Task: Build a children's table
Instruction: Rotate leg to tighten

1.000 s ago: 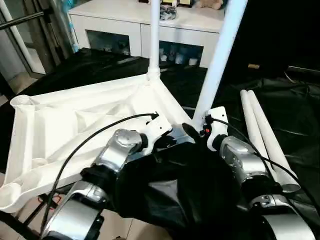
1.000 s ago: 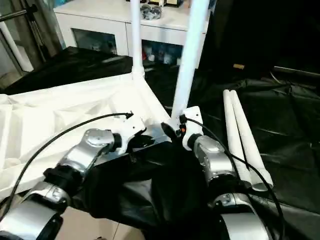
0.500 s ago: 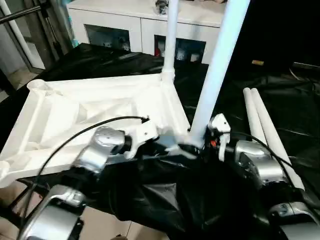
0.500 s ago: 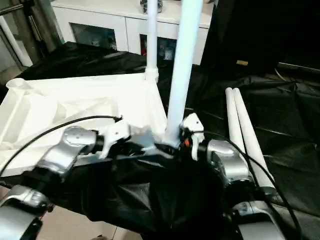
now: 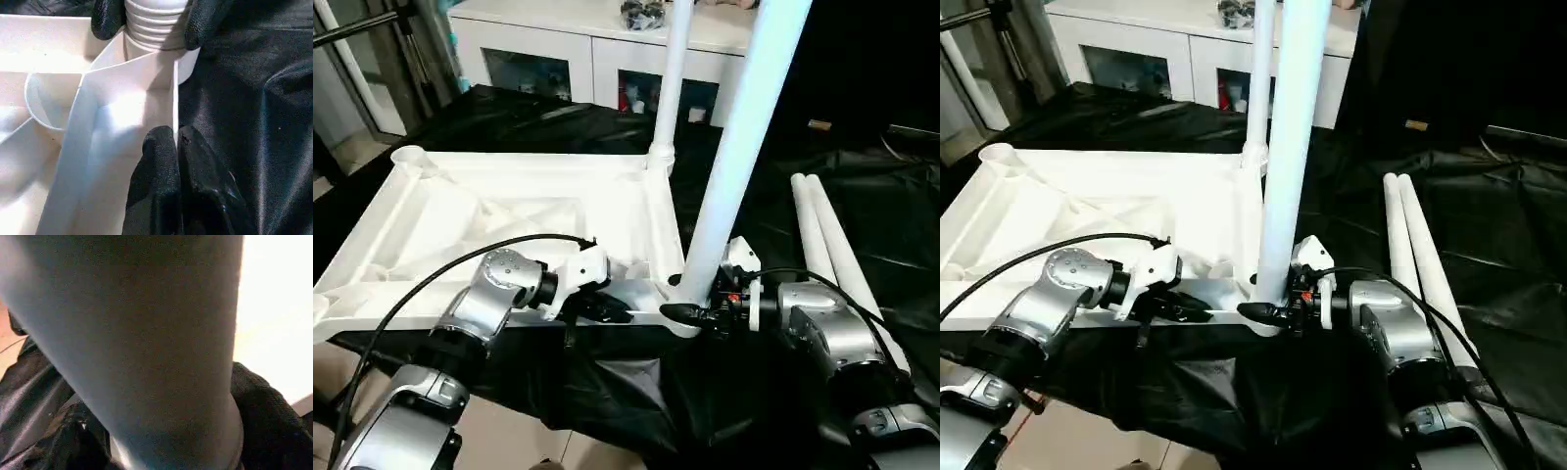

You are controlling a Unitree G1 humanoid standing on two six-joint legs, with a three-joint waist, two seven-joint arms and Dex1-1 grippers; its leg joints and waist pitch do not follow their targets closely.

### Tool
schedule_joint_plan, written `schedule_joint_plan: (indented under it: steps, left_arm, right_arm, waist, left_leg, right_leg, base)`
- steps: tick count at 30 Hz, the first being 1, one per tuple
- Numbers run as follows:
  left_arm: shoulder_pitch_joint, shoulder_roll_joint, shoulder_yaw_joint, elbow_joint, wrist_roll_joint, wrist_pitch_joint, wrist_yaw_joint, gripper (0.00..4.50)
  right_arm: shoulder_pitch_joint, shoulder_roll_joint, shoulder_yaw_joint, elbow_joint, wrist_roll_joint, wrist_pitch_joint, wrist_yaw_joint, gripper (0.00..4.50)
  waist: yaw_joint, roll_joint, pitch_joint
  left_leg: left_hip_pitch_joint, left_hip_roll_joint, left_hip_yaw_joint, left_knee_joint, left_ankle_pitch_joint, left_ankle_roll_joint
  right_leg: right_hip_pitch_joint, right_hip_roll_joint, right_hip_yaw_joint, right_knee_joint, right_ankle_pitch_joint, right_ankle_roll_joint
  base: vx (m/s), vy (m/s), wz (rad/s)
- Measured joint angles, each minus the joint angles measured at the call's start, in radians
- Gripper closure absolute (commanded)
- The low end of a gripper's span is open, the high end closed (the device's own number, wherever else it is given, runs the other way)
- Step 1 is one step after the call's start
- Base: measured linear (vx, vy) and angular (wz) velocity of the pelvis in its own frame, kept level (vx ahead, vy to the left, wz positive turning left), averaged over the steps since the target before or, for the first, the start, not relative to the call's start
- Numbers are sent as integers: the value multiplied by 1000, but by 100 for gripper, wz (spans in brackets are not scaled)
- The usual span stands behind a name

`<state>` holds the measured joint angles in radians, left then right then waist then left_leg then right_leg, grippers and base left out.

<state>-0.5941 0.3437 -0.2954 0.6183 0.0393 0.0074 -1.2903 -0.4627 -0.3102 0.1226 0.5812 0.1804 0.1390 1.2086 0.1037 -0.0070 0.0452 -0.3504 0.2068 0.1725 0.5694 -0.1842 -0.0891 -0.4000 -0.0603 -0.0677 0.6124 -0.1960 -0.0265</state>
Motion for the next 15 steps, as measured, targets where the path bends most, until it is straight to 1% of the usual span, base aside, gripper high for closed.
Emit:
schedule_joint_plan:
  steps: [3, 4, 5, 7, 13, 15]
  left_arm:
    - [-10, -35, 21, 31, 17, 13, 89, 450]
    - [-21, -52, 28, 47, 29, 25, 144, 450]
    - [-33, -68, 33, 61, 36, 38, 181, 450]
    - [-46, -110, 36, 78, 48, 66, 262, 450]
    - [-84, -190, 43, 118, 76, 119, 432, 450]
    - [-88, -214, 45, 119, 83, 138, 470, 450]
  right_arm:
    - [-7, 35, -41, 33, -13, -1, -127, 169]
    - [-33, 67, -61, 69, -23, -1, -222, 169]
    - [-55, 83, -73, 98, -30, -3, -288, 170]
    - [-90, 104, -89, 148, -41, -13, -415, 171]
    - [-159, 179, -153, 244, -56, -16, -692, 175]
    - [-170, 196, -169, 260, -57, -20, -754, 175]
  waist:
    - [-1, 0, 0]
    - [-5, 0, 0]
    - [-11, 0, 0]
    - [-18, 1, 0]
    - [-16, 2, -1]
    - [-16, 3, -2]
  left_leg:
    - [2, 0, 0, 1, 1, -2]
    - [3, 0, 0, 2, 3, -1]
    - [2, -1, 0, 2, 3, -1]
    - [3, -1, 0, 3, 3, -1]
    - [3, -1, -1, 2, 3, -1]
    - [3, -1, 0, 2, 3, -1]
  right_leg:
    - [3, 0, 0, 0, 0, 1]
    - [3, 0, 1, 0, 0, 4]
    - [2, 0, 1, 0, 0, 4]
    - [2, -1, 2, -1, 1, 4]
    - [2, 0, 1, 1, 2, 3]
    - [3, 0, 2, 0, 4, -1]
  base:
    - [0, 0, 0]
    - [0, 0, 0]
    - [0, 0, 0]
    - [0, 0, 0]
    - [0, 0, 0]
    - [0, 0, 0]
